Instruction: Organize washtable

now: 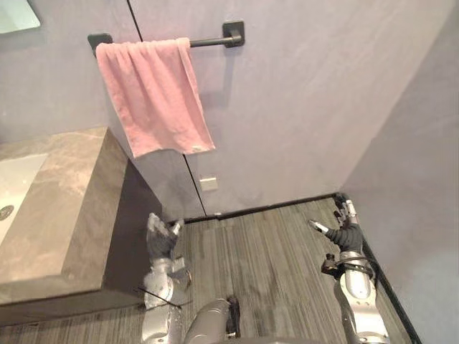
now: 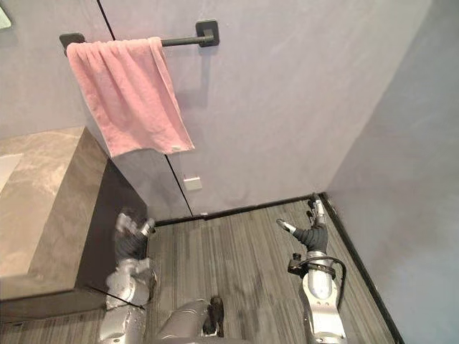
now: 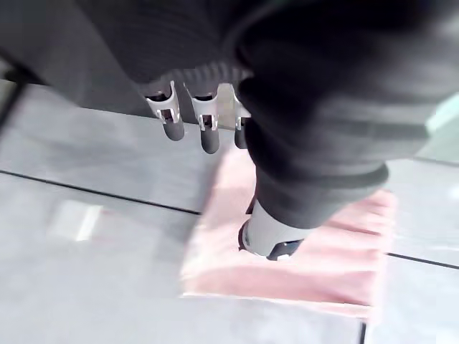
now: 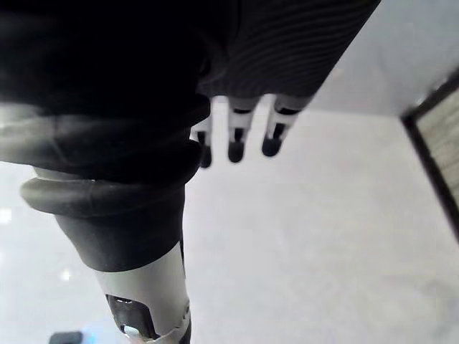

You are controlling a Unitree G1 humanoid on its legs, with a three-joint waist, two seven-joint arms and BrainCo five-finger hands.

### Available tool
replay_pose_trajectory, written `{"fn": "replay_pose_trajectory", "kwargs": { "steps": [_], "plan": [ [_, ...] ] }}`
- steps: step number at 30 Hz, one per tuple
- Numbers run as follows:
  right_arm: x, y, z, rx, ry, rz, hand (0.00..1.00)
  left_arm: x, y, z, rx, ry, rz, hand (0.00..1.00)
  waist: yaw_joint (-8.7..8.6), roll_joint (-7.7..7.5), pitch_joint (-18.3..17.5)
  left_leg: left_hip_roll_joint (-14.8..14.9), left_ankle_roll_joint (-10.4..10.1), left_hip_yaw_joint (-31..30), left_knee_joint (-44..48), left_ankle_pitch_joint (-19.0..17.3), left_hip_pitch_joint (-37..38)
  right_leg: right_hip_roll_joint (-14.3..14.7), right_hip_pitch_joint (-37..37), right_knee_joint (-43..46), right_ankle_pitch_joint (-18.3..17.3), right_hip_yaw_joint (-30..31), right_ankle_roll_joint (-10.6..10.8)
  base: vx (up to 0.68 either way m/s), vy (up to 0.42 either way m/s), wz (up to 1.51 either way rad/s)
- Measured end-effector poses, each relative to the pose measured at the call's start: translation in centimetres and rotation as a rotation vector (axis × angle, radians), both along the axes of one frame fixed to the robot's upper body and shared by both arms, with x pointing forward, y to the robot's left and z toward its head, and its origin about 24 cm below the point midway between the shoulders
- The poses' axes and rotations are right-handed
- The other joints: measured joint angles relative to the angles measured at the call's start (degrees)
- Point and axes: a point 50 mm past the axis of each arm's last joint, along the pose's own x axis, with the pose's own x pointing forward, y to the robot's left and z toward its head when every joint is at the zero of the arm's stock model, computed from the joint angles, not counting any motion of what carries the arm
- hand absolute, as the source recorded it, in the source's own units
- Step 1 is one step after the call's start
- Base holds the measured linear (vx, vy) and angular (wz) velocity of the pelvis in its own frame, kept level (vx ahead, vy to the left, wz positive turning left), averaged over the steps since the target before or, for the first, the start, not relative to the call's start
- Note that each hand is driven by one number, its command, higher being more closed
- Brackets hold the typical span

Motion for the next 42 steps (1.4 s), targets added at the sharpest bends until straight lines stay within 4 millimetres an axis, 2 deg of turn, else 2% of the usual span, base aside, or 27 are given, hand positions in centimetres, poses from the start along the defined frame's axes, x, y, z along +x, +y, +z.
{"fn": "replay_pose_trajectory", "kwargs": {
  "steps": [1, 2, 3, 5, 6, 7, 8, 9, 10, 11, 12, 13, 14, 17, 18, 20, 21, 22, 23, 24, 25, 27, 30, 33, 35, 38, 42],
  "plan": [
    [-0.3, 1.0, 0.5, 0.011, -0.021, 0.022, 0.00, 0.6, -1.5, 2.7, 0.126, -0.093, -0.024, 0.00, -0.62, -1.62, 1.0, -2.3, 2.4, -0.8, -0.9, -1.6, 6.0, -2.2, -10.5, 27.9, 8.2, 6.6, 0.8, 1.07, 0.079, 0.80],
    [-0.4, 2.0, 1.1, 0.018, -0.046, 0.065, 0.00, 0.4, -1.9, 3.1, 0.172, -0.102, -0.023, 0.00, -1.31, -1.54, 1.3, -2.6, 3.3, -1.8, -2.7, -2.1, 11.1, -1.6, -13.6, 36.4, 8.2, 8.6, 0.8, 1.02, 0.064, 0.65],
    [-0.4, 2.8, 1.8, 0.030, -0.081, 0.100, 0.00, 0.0, -1.8, 3.5, 0.208, -0.106, -0.002, 0.00, -1.43, -0.59, 1.7, -1.6, 3.3, -2.0, -5.0, -2.2, 16.6, -0.6, -15.5, 38.8, 7.9, 8.8, 0.4, 0.60, 0.028, 0.25],
    [-0.7, 3.7, 2.7, 0.054, -0.131, 0.127, 0.00, -0.5, -1.6, 4.5, 0.259, -0.141, 0.049, 0.00, -1.47, 0.71, 1.7, 0.0, 3.3, -2.8, -8.3, -2.1, 22.4, 1.2, -18.9, 35.7, 7.5, 8.2, 0.7, 0.56, -0.003, 0.13],
    [-0.9, 4.0, 3.3, 0.062, -0.160, 0.138, 0.00, -0.7, -1.2, 5.7, 0.286, -0.190, 0.097, 0.00, -1.63, 0.31, 1.5, 1.0, 1.1, -4.9, -9.2, -3.4, 25.5, 2.4, -22.1, 29.3, 6.7, 8.0, 1.1, 0.61, -0.067, 0.32],
    [-0.9, 4.1, 3.4, 0.062, -0.166, 0.144, 0.00, -0.8, -1.1, 6.0, 0.295, -0.202, 0.116, 0.00, -1.86, 0.15, 1.4, 1.5, -0.4, -5.5, -9.6, -4.2, 26.5, 3.1, -23.3, 26.2, 6.3, 8.0, 0.9, 0.64, -0.121, 0.46],
    [-0.9, 4.2, 3.5, 0.063, -0.172, 0.146, 0.00, -0.9, -0.7, 6.1, 0.306, -0.208, 0.151, 0.00, -2.13, 0.09, 1.4, 2.2, -3.5, -6.3, -9.6, -6.0, 27.6, 4.1, -24.8, 20.8, 6.3, 7.9, 0.8, 0.57, -0.138, 0.40],
    [-0.9, 4.5, 3.3, 0.071, -0.164, 0.159, 0.00, -1.4, 0.3, 5.8, 0.326, -0.184, 0.215, 0.00, -2.04, -0.78, 0.9, 2.5, -6.7, -6.8, -9.4, -7.9, 28.6, 6.1, -25.3, 8.3, 9.3, 8.7, -1.0, 0.55, -0.152, 0.33],
    [-1.0, 4.7, 3.2, 0.074, -0.159, 0.165, 0.00, -1.6, 0.6, 5.7, 0.332, -0.175, 0.230, 0.00, -2.00, -1.30, 0.7, 2.2, -7.0, -7.0, -9.3, -8.3, 28.9, 6.1, -25.1, 5.2, 11.3, 9.0, -2.3, 0.55, -0.160, 0.37],
    [-1.1, 5.2, 2.6, 0.075, -0.129, 0.189, 0.00, -2.1, 1.2, 4.8, 0.343, -0.119, 0.265, 0.00, -2.68, -1.42, 0.1, 2.3, -7.6, -8.8, -9.1, -8.9, 30.8, 6.5, -24.1, 3.5, 13.8, 8.5, -4.1, 0.55, -0.139, 0.35],
    [-1.3, 5.1, 2.1, 0.062, -0.098, 0.200, 0.00, -2.8, 1.9, 4.4, 0.354, -0.087, 0.312, 0.00, -2.28, 0.77, -0.1, 4.4, -7.8, -9.9, -7.2, -8.7, 30.9, 7.9, -21.7, 2.0, 13.1, 7.2, -4.9, 0.56, -0.127, 0.33],
    [-1.3, 5.0, 2.0, 0.056, -0.095, 0.204, 0.00, -3.0, 2.1, 4.4, 0.363, -0.085, 0.334, 0.00, -1.94, 1.47, 0.1, 4.9, -8.1, -9.9, -5.5, -8.5, 30.6, 8.3, -20.8, 1.2, 12.7, 6.7, -5.5, 0.54, -0.114, 0.23],
    [-1.4, 5.1, 2.0, 0.044, -0.091, 0.224, 0.00, -3.1, 2.7, 4.6, 0.373, -0.089, 0.378, 0.00, -1.30, 1.83, 0.7, 5.8, -9.4, -10.1, 1.1, -8.2, 27.7, 8.3, -18.8, 0.1, 11.8, 6.6, -6.3, 0.48, -0.123, 0.24],
    [-1.4, 5.6, 1.9, 0.052, -0.087, 0.241, 0.00, -4.1, 4.3, 5.0, 0.404, -0.086, 0.490, 0.00, -1.32, 1.36, 1.2, 8.0, -9.2, -10.0, 13.0, -8.5, 21.0, 7.8, -12.5, -3.6, 11.6, 6.2, -6.8, 0.37, -0.082, 0.43],
    [-1.6, 5.4, 1.8, 0.054, -0.082, 0.227, 0.00, -5.0, 5.3, 5.4, 0.431, -0.092, 0.558, 0.00, -1.19, 0.37, 1.6, 9.6, -9.2, -8.9, 16.2, -8.5, 16.5, 6.7, -9.7, -5.2, 11.6, 5.2, -6.8, 0.33, -0.038, 0.44],
    [-2.3, 4.8, 1.5, 0.054, -0.077, 0.189, 0.00, -6.4, 6.0, 5.7, 0.463, -0.081, 0.629, 0.00, -1.27, -0.33, 1.6, 11.1, -9.1, -7.8, 14.3, -8.5, 12.5, 5.5, -8.8, -5.5, 11.5, 4.8, -6.8, 0.29, 0.025, 0.00],
    [-2.6, 4.4, 1.6, 0.048, -0.080, 0.180, 0.00, -7.3, 6.4, 5.7, 0.481, -0.058, 0.657, 0.00, -1.17, -0.22, 1.5, 12.4, -9.1, -7.8, 8.5, -8.0, 11.1, 5.0, -8.4, -5.3, 11.3, 4.6, -6.4, 0.24, 0.115, -0.46],
    [-2.9, 4.0, 1.7, 0.047, -0.083, 0.169, 0.00, -8.0, 6.3, 5.8, 0.498, -0.043, 0.662, 0.00, -0.93, 1.14, 1.1, 13.5, -8.4, -8.3, -0.3, 1.8, 10.5, 5.3, -8.1, -4.5, 9.8, 4.7, -3.8, 0.18, 0.137, -0.53],
    [-3.0, 3.8, 1.8, 0.049, -0.084, 0.166, 0.00, -8.2, 6.2, 5.9, 0.510, -0.042, 0.661, 0.00, -0.78, 1.46, 0.9, 13.6, -10.7, -9.3, -0.8, 2.1, 10.1, 5.5, -8.0, -4.3, 8.3, 5.1, -2.3, 0.15, 0.154, -0.49],
    [-3.2, 3.7, 1.7, 0.058, -0.083, 0.158, 0.00, -8.4, 6.2, 5.8, 0.519, -0.033, 0.658, 0.00, -0.63, 1.09, 0.6, 12.5, -12.0, -9.8, -1.2, 0.7, 10.8, 4.7, -7.8, -4.5, 6.9, 5.6, -1.6, 0.10, 0.162, -0.11],
    [-3.4, 3.4, 1.6, 0.066, -0.084, 0.138, 0.00, -8.3, 6.0, 5.7, 0.518, -0.029, 0.640, 0.00, -1.44, 0.45, 0.4, 11.4, -11.8, -10.6, -2.4, 0.5, 10.9, 3.6, -7.9, -4.6, 6.8, 5.1, -1.4, 0.06, 0.159, 0.15],
    [-3.9, 3.4, 1.3, 0.080, -0.069, 0.120, 0.00, -8.2, 5.9, 5.8, 0.516, -0.031, 0.622, 0.00, -1.54, -0.07, 0.2, 9.9, -11.8, -11.9, -6.4, 0.5, 12.1, 1.9, -8.0, -5.1, 6.1, 4.0, -0.1, 0.00, 0.104, 0.42],
    [-4.2, 3.8, 0.2, 0.088, -0.006, 0.158, 0.00, -8.5, 5.8, 5.4, 0.518, -0.002, 0.590, 0.00, -1.08, -0.80, 0.0, 8.1, -10.9, -14.8, -10.3, 1.3, 13.2, 0.7, -6.8, -5.6, 5.9, 2.1, 0.2, -0.09, 0.042, 0.50],
    [-4.3, 4.6, -0.2, 0.098, 0.024, 0.196, 0.00, -9.2, 5.6, 4.5, 0.482, 0.054, 0.565, 0.00, -0.04, -0.95, -0.1, 7.6, -11.1, -15.8, -11.7, 1.9, 13.8, 0.5, -6.4, -5.9, 5.6, 0.9, 0.0, -0.09, -0.008, 0.28],
    [-4.4, 5.0, -0.7, 0.103, 0.049, 0.222, 0.00, -9.0, 5.2, 3.9, 0.414, 0.068, 0.505, 0.00, 0.53, -0.99, -0.2, 7.7, -11.2, -16.4, -13.3, 2.8, 13.9, 0.6, -6.4, -6.4, 5.5, 0.1, 0.1, -0.08, -0.028, 0.29],
    [-4.4, 6.3, -1.0, 0.118, 0.075, 0.298, 0.00, -7.9, 3.2, 2.5, 0.222, 0.071, 0.305, 0.00, 0.87, -0.92, -0.7, 8.2, -11.3, -16.7, -17.0, 5.9, 13.9, 0.7, -7.3, -6.6, 5.9, -1.1, 0.2, -0.01, -0.063, 0.20],
    [-3.9, 8.1, -2.2, 0.129, 0.132, 0.398, 0.00, -7.3, 1.0, 0.5, 0.066, 0.118, 0.128, 0.00, 0.19, -1.40, -1.2, 8.5, -12.5, -16.8, -17.6, 7.1, 14.5, 1.1, -7.3, -7.0, 6.3, -1.2, -0.3, 0.07, -0.029, 0.00]
  ]
}}
